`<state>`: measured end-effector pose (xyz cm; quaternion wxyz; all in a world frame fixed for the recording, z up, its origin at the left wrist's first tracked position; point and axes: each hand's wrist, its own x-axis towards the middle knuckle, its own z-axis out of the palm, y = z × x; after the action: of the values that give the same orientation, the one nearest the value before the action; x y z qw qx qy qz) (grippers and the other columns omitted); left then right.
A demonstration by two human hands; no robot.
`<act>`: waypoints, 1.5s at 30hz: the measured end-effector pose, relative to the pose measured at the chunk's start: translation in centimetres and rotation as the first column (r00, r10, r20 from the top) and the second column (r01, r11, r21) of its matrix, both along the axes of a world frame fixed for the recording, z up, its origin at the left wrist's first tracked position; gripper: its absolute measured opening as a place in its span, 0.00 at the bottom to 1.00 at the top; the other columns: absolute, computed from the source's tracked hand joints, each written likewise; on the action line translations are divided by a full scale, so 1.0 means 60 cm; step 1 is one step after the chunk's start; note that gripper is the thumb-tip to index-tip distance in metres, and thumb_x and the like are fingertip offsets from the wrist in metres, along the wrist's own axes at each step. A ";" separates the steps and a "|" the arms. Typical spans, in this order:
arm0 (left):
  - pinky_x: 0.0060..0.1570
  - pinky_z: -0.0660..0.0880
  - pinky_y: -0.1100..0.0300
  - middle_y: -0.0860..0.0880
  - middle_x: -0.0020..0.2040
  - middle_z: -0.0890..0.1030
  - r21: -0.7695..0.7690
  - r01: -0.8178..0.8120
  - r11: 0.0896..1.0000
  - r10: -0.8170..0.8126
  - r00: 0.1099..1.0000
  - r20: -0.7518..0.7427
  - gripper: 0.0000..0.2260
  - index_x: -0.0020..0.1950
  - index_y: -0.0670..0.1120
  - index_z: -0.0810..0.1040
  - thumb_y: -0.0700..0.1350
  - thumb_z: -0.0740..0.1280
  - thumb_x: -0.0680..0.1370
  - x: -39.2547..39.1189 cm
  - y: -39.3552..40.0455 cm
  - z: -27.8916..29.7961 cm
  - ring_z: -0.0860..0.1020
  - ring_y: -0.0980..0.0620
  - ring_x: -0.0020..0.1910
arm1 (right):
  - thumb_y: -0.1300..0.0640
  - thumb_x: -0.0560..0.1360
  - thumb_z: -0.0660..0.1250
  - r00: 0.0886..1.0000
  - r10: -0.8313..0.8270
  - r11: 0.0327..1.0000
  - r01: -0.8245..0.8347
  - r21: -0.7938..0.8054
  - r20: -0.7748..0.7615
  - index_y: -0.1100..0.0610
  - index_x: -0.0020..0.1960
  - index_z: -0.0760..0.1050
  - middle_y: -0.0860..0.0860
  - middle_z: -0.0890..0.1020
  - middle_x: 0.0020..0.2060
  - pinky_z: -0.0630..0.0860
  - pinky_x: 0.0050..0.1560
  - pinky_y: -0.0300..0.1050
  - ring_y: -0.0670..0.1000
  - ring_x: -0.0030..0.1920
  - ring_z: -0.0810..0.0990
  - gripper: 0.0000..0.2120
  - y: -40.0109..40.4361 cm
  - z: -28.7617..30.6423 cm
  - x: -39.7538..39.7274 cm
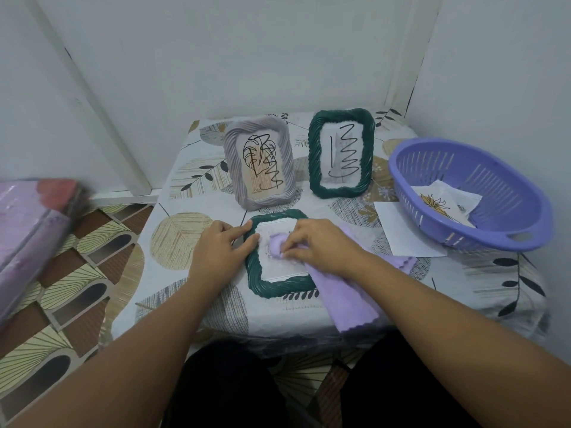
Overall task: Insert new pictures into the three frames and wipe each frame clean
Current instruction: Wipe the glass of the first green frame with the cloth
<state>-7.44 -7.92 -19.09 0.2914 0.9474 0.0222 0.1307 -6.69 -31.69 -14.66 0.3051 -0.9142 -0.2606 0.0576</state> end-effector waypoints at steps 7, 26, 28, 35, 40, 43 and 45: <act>0.52 0.74 0.51 0.56 0.48 0.73 -0.006 0.004 1.000 -0.004 1.000 0.000 0.19 0.67 0.60 0.81 0.63 0.68 0.77 -0.001 0.000 0.001 0.73 0.52 0.51 | 0.49 0.78 0.71 0.963 -0.225 0.969 0.237 -0.070 0.145 0.47 0.52 0.86 0.47 0.78 0.46 0.75 0.51 0.50 0.52 0.50 0.79 0.06 0.036 -0.002 0.043; 0.53 0.74 0.51 0.55 0.49 0.73 0.010 0.006 1.000 -0.005 1.000 -0.014 0.20 0.67 0.60 0.80 0.64 0.66 0.77 0.000 0.001 0.001 0.73 0.53 0.52 | 0.56 0.80 0.66 0.958 -0.165 0.946 0.221 -0.239 0.233 0.49 0.51 0.85 0.49 0.76 0.46 0.75 0.51 0.50 0.55 0.47 0.79 0.09 0.015 0.014 0.013; 0.53 0.74 0.52 0.55 0.49 0.73 0.015 0.007 1.000 -0.007 1.000 -0.012 0.20 0.67 0.60 0.80 0.64 0.66 0.78 -0.001 0.001 0.002 0.72 0.53 0.52 | 0.54 0.79 0.67 0.967 -0.155 0.953 0.201 -0.228 0.204 0.49 0.49 0.85 0.49 0.76 0.46 0.73 0.47 0.48 0.56 0.48 0.79 0.08 0.006 0.014 -0.009; 0.53 0.75 0.50 0.56 0.49 0.73 0.008 0.010 1.000 -0.010 1.000 -0.027 0.20 0.68 0.60 0.80 0.64 0.66 0.78 -0.003 -0.001 0.006 0.73 0.53 0.53 | 0.51 0.78 0.70 0.980 -0.160 0.979 0.173 -0.108 0.117 0.48 0.48 0.85 0.46 0.74 0.42 0.70 0.44 0.46 0.52 0.47 0.77 0.05 -0.027 0.008 -0.031; 0.54 0.75 0.50 0.57 0.49 0.73 0.003 0.009 1.000 -0.009 0.999 -0.044 0.20 0.68 0.61 0.79 0.65 0.66 0.78 -0.006 -0.002 0.009 0.73 0.53 0.54 | 0.56 0.79 0.68 0.906 -0.350 0.918 0.382 -0.106 0.238 0.50 0.49 0.75 0.48 0.77 0.46 0.77 0.47 0.51 0.53 0.46 0.77 0.03 -0.081 0.009 0.015; 0.54 0.75 0.50 0.57 0.49 0.73 0.003 0.013 1.000 -0.013 0.999 -0.048 0.21 0.68 0.61 0.80 0.65 0.66 0.78 -0.008 -0.003 0.012 0.73 0.54 0.53 | 0.58 0.79 0.65 0.888 -0.400 0.859 0.449 -0.247 0.226 0.50 0.46 0.74 0.51 0.78 0.46 0.77 0.44 0.52 0.56 0.47 0.78 0.04 -0.113 0.016 0.037; 0.53 0.74 0.52 0.57 0.49 0.73 0.004 0.016 1.000 -0.016 0.998 -0.052 0.21 0.68 0.60 0.79 0.65 0.66 0.78 -0.009 -0.004 0.016 0.73 0.54 0.53 | 0.55 0.80 0.66 0.886 -0.383 0.811 0.457 -0.366 0.260 0.50 0.47 0.78 0.51 0.79 0.48 0.75 0.47 0.50 0.57 0.52 0.78 0.04 -0.115 0.029 0.041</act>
<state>-7.96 -8.15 -18.15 0.2897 0.9512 0.0221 0.1036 -4.22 -38.58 -12.91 0.0840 -0.9940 -0.0586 -0.0374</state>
